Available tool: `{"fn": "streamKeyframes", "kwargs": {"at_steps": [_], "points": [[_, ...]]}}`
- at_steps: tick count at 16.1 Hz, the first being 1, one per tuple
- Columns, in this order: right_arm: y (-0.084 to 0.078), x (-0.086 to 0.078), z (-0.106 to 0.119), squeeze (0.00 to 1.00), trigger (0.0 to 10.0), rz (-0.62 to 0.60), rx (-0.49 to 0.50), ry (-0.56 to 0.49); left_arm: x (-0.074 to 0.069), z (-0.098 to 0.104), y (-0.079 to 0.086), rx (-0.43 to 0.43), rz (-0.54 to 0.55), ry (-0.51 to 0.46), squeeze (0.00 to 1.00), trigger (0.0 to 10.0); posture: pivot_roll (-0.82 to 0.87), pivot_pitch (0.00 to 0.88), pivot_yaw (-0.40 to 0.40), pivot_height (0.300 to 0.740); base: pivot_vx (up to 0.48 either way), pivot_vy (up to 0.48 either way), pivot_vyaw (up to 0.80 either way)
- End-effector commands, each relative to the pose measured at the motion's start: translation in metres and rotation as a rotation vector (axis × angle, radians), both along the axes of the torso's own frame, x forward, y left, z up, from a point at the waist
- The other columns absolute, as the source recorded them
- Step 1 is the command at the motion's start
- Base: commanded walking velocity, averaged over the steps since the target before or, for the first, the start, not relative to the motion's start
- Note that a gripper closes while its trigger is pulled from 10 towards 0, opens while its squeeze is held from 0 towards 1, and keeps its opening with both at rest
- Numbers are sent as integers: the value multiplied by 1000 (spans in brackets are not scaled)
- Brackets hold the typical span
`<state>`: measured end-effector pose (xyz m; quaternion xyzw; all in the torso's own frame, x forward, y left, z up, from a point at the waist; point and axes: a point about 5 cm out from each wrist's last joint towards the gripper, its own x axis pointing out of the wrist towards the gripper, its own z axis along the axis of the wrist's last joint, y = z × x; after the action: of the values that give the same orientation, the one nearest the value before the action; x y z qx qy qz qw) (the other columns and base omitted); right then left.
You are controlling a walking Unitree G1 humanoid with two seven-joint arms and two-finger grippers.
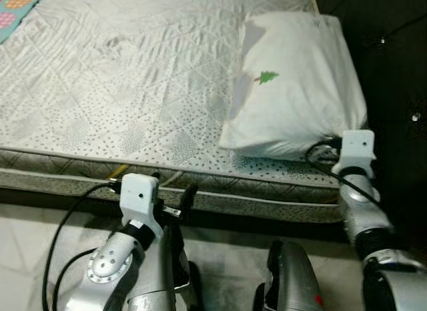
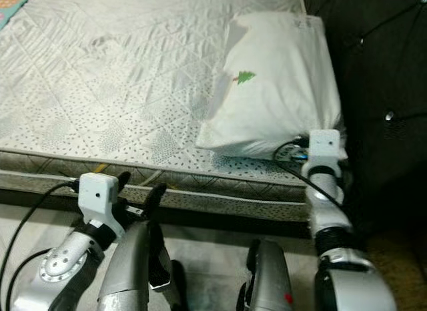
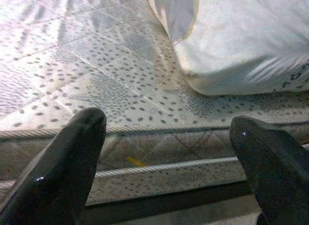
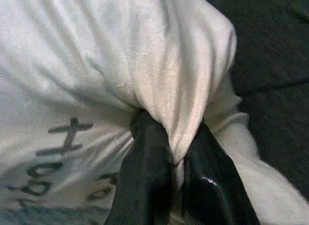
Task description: Clean up the room
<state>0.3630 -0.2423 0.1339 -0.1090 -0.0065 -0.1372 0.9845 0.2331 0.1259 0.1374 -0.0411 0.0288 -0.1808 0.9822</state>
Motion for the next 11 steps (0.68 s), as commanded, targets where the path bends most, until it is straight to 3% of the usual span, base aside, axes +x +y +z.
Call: {"fn": "streamKeyframes", "kwargs": {"at_steps": [1,4,7,9,11], "points": [[2,-6,-9,0,0,2,14,19,-2,-5,0,5,3,16,0,10000,49,185,18,564,0,0,0],[30,-12,-9,0,0,83,31,-11,-2,-6,0,6,10,18,0,10000,48,186,14,564,0,0,0],[43,-13,-13,0,0,111,61,3,-3,-7,-1,7,8,21,0,10000,46,187,14,564,0,0,0],[56,5,3,0,0,153,57,-19,0,-6,-2,7,8,17,0,10000,45,184,15,564,0,0,0],[55,22,27,0,0,152,43,-43,1,-6,-2,9,12,12,0,10000,54,180,11,564,0,0,0]]}}
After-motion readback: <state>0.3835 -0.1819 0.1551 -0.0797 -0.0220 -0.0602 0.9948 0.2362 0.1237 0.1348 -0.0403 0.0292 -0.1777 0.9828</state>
